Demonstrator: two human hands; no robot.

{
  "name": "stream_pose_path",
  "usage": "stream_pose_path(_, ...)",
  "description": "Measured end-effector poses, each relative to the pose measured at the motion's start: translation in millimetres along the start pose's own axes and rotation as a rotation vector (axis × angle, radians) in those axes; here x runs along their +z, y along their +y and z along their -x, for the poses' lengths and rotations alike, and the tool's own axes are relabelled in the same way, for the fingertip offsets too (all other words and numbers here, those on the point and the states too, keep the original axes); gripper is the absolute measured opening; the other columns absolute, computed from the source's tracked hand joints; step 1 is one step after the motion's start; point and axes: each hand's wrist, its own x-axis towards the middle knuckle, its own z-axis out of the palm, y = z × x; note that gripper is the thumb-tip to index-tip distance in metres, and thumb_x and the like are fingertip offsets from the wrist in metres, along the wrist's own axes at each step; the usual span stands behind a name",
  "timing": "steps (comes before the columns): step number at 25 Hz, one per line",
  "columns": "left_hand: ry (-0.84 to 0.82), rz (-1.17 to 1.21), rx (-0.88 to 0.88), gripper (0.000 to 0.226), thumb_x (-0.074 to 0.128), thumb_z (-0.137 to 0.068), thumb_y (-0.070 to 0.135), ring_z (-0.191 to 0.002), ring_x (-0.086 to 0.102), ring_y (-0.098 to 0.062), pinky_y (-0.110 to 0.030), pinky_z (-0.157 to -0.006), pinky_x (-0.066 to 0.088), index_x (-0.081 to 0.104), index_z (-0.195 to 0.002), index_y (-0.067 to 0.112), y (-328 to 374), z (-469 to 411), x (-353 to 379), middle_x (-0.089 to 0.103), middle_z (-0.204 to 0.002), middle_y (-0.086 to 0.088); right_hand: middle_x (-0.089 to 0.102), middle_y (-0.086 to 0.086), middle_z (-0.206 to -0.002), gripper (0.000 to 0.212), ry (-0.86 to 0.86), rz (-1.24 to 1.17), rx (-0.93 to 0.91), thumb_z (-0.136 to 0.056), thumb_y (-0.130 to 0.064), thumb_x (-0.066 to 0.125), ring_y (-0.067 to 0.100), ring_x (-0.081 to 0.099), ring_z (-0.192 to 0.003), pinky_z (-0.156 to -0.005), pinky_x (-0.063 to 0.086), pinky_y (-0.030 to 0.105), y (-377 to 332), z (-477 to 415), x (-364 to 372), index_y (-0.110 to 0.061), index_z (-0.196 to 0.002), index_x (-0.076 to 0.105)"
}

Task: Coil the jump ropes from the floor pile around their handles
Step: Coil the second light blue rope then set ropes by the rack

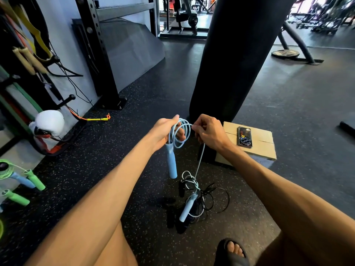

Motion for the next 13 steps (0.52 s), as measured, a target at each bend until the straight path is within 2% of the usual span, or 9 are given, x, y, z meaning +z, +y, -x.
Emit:
stream_pose_path(5,-0.099,-0.127,-0.007,0.032,0.046,-0.102,0.029,-0.044,0.044,-0.016,-0.025,-0.047,0.043,0.056,-0.084,0.005,-3.2,0.9,1.0,0.046,-0.05,-0.005,0.065,0.002,-0.075,0.01,0.068,-0.027,-0.01,-0.093,-0.019,0.063,0.018,0.063,-0.063,-0.061,0.057,0.043,-3.1,-2.8,-2.1,-0.012,-0.087,0.062)
stream_pose_path(9,-0.204,-0.181,-0.078,0.039,0.042,-0.103,0.037,-0.042,0.035,-0.013,-0.027,-0.052,0.041,0.057,-0.082,0.008,-5.3,0.7,1.3,0.037,-0.05,-0.002,0.066,0.004,-0.077,0.011,0.112,-0.014,-0.005,-0.093,-0.02,0.063,0.021,0.064,-0.067,-0.06,0.056,0.041,-3.7,-2.4,-1.9,-0.011,-0.088,0.063)
stream_pose_path(13,-0.275,-0.187,-0.121,0.048,0.04,-0.1,0.05,-0.04,0.026,-0.011,-0.025,-0.049,0.035,0.048,-0.068,0.015,-1.7,3.3,4.7,0.028,-0.048,0.002,0.066,0.004,-0.077,0.012,0.138,-0.006,-0.004,-0.093,-0.021,0.063,0.021,0.063,-0.068,-0.061,0.052,0.034,-5.2,-2.4,-1.1,-0.01,-0.087,0.063)
